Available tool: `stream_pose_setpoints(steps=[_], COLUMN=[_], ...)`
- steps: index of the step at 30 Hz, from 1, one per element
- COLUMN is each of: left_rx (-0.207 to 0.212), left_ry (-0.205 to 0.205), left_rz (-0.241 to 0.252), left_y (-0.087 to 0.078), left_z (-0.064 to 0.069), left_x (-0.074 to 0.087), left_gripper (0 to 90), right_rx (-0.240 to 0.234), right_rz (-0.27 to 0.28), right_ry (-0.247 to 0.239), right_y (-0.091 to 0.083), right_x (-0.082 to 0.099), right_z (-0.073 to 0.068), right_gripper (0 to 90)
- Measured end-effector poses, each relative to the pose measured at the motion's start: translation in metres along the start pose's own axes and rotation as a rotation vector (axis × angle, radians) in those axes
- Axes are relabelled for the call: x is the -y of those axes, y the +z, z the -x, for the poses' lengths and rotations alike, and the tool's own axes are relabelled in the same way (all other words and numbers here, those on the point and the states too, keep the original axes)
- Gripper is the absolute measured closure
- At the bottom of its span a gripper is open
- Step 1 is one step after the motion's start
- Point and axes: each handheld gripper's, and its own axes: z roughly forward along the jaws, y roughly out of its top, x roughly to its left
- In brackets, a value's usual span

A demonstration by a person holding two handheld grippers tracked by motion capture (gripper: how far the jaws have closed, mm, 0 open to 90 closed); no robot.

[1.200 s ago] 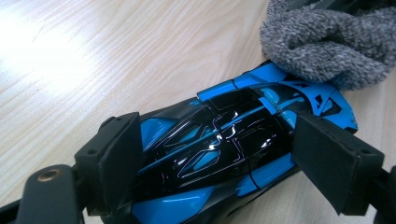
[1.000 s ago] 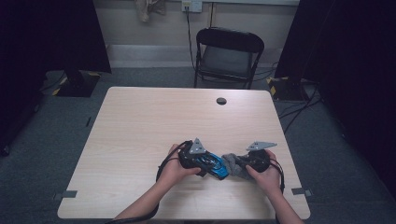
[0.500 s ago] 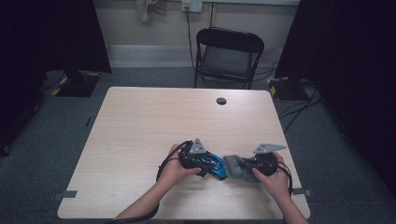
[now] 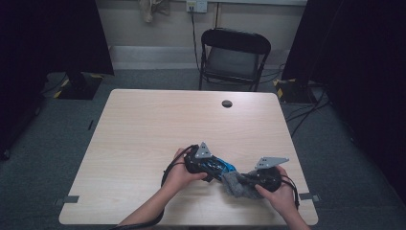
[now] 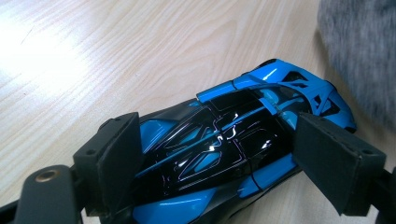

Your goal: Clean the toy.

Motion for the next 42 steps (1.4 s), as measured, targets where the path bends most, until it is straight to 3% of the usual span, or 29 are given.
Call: stream_pose_setpoints(steps=[4,12,33,37,42], left_rx=[-0.002,-0.005,-0.005,-0.005,-0.004], left_ry=[0.002,0.006,-0.002,-0.002,-0.002], left_rz=[0.002,0.002,0.014,0.015,0.015], left_y=[0.0,0.0,0.0,0.0,0.0], left_z=[0.0,0.0,0.0,0.0,-0.001], left_x=[0.0,0.001,0.002,0.002,0.002], left_gripper=[15.9,15.9,15.9,15.9,15.9], right_rx=[0.002,0.014,0.158,0.157,0.122], right_rz=[-0.039,-0.039,-0.023,-0.017,0.02], right_ry=[-0.013,0.009,0.075,0.076,0.066], right_y=[0.012,0.014,0.02,0.018,0.004], right_x=[0.003,0.002,-0.012,-0.014,-0.014], right_z=[-0.002,0.007,0.044,0.046,0.038], right_gripper=[81.6,81.7,81.7,81.7,81.7])
